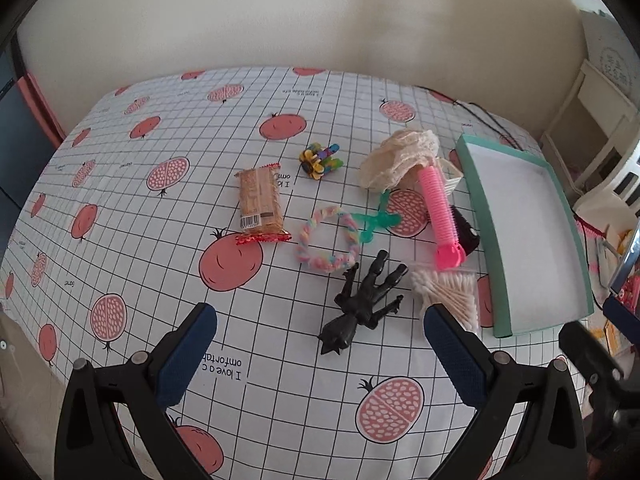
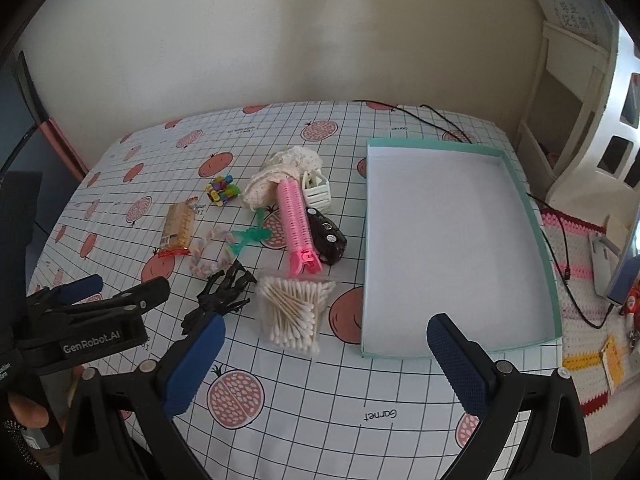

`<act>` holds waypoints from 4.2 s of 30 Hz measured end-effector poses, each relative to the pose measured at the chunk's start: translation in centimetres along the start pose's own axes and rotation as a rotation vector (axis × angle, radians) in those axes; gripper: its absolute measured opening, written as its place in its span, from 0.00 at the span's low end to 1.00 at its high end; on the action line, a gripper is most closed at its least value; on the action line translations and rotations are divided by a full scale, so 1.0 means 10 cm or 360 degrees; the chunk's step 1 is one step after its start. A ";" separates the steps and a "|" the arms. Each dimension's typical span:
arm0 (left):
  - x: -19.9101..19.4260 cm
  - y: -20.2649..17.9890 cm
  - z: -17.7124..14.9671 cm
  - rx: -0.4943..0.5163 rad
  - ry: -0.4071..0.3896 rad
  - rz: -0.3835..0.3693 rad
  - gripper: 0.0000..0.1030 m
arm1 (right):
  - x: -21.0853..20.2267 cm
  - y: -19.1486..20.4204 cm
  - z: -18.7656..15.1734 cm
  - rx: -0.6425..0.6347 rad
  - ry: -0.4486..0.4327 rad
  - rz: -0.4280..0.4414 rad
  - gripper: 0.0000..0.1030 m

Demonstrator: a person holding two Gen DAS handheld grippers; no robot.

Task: Organize objects
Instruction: 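Move both tools toward the black toy figure and cotton swab bag, then grasp the black toy figure with the left tool while the right tool grasps the cotton swab bag, then lift and carry the figure and swab bag over the white tray with both tools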

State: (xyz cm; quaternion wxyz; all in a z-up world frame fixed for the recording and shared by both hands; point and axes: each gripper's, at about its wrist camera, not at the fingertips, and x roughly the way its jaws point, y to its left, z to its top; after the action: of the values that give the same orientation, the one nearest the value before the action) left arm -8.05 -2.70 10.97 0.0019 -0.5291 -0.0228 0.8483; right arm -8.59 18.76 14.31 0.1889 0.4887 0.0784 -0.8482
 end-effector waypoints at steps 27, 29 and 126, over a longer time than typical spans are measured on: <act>0.80 0.02 0.17 -0.0139 0.0352 -0.0070 0.99 | 0.87 0.17 0.00 0.0022 0.0371 0.0146 0.90; 0.80 0.00 0.15 -0.0130 0.0359 -0.0067 0.95 | 0.90 0.18 -0.01 0.0027 0.0380 0.0148 0.88; 0.47 -0.24 -0.12 -0.0248 0.0323 -0.0167 0.20 | 0.86 0.50 -0.09 -0.0074 0.0404 0.0005 0.49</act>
State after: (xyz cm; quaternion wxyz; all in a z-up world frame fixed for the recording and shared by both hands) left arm -9.12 -0.16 6.34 0.0073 -0.6088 -0.1159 0.7848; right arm -9.74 12.39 6.73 0.1901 0.5876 0.1204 -0.7772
